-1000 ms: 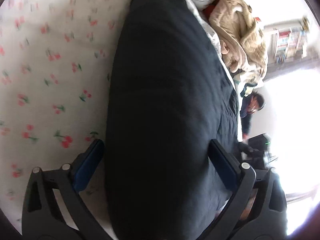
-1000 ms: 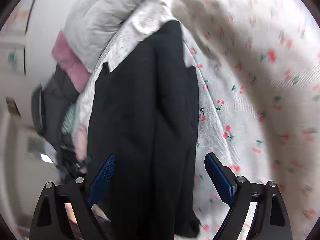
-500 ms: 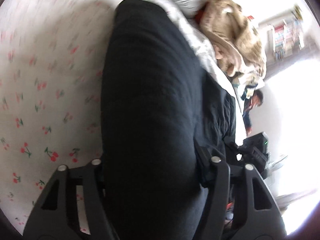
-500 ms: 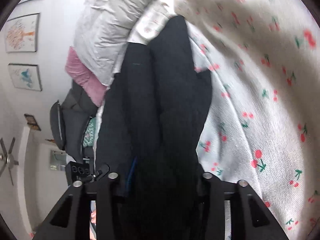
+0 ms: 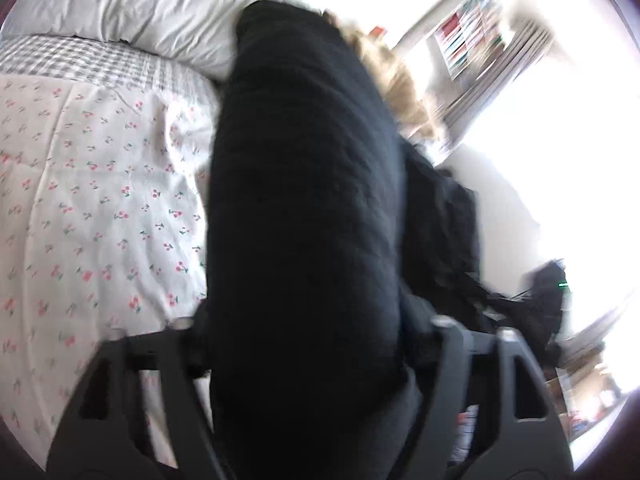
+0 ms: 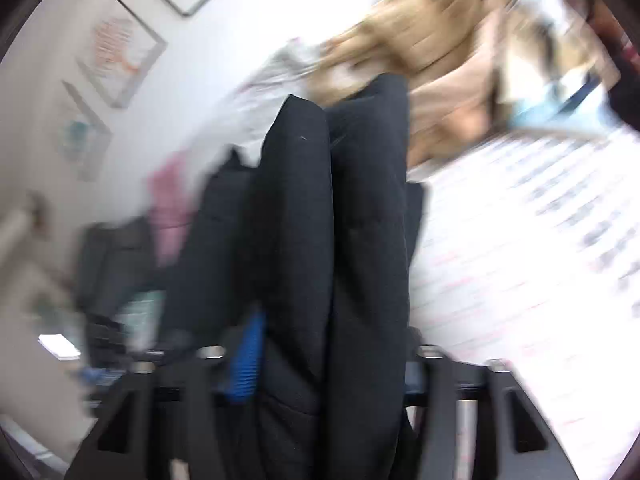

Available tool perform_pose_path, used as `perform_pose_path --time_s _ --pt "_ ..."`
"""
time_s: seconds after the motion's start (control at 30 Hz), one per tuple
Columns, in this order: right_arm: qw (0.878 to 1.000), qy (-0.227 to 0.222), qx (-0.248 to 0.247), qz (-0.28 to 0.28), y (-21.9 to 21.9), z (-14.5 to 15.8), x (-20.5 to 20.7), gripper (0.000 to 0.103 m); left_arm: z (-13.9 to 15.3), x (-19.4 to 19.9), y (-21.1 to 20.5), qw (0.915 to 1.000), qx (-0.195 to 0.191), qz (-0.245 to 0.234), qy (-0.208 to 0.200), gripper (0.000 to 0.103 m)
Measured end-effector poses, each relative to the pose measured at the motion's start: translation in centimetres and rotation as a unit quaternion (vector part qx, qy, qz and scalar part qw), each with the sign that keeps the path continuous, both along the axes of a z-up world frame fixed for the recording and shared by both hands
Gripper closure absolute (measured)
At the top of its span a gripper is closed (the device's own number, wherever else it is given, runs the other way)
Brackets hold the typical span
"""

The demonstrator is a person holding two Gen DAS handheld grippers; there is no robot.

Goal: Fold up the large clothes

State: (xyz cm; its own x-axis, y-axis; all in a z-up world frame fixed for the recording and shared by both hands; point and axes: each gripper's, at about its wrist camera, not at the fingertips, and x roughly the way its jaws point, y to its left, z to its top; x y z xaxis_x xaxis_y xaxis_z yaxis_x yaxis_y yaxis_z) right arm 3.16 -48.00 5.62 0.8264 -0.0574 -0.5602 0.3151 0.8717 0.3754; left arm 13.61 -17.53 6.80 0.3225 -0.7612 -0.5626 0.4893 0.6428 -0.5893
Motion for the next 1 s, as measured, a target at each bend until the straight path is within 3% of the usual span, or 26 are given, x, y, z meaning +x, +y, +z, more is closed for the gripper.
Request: perform_pose_path --time_s 0.07,0.1,0.2,0.4,0.5,0.7,0.83,1.0 --pt "0.994 0.043 -0.055 -0.086 -1.7 -1.5 -0.5 0.011 -2.3 0.5 -2.6 0.9951 0.093 0.029 0.015 0.019" --pt "0.991 0.067 -0.046 -0.104 -2.9 -2.7 -0.8 0.011 -3.4 0.4 -3.3 0.9913 0.126 0.032 0.021 0.019" --pt "0.994 0.077 0.032 -0.078 -4.5 -5.0 -2.1 0.011 -4.3 -1.0 -3.7 0.9885 0.147 0.033 0.006 0.019" --pt "0.991 0.098 -0.078 -0.039 1.3 -3.8 -4.2 0.011 -4.0 -3.7 -0.3 0.9793 0.193 0.061 0.007 0.017" --pt "0.988 0.107 -0.1 -0.046 2.7 -3.3 -5.5 0.011 -3.7 -5.9 1.3 0.9705 0.227 0.08 0.001 0.005" --pt "0.978 0.13 -0.15 -0.057 6.1 -1.8 -6.5 0.011 -3.1 -9.4 2.7 0.9647 0.244 0.1 -0.003 0.003" --pt "0.977 0.156 -0.142 -0.004 9.2 -2.1 -6.5 0.011 -4.0 -10.6 2.5 0.9565 0.272 0.104 -0.008 0.002" --pt "0.961 0.213 -0.167 0.054 13.0 -5.0 -4.4 0.011 -5.0 -11.7 1.8 0.9514 0.296 0.084 -0.014 0.002"
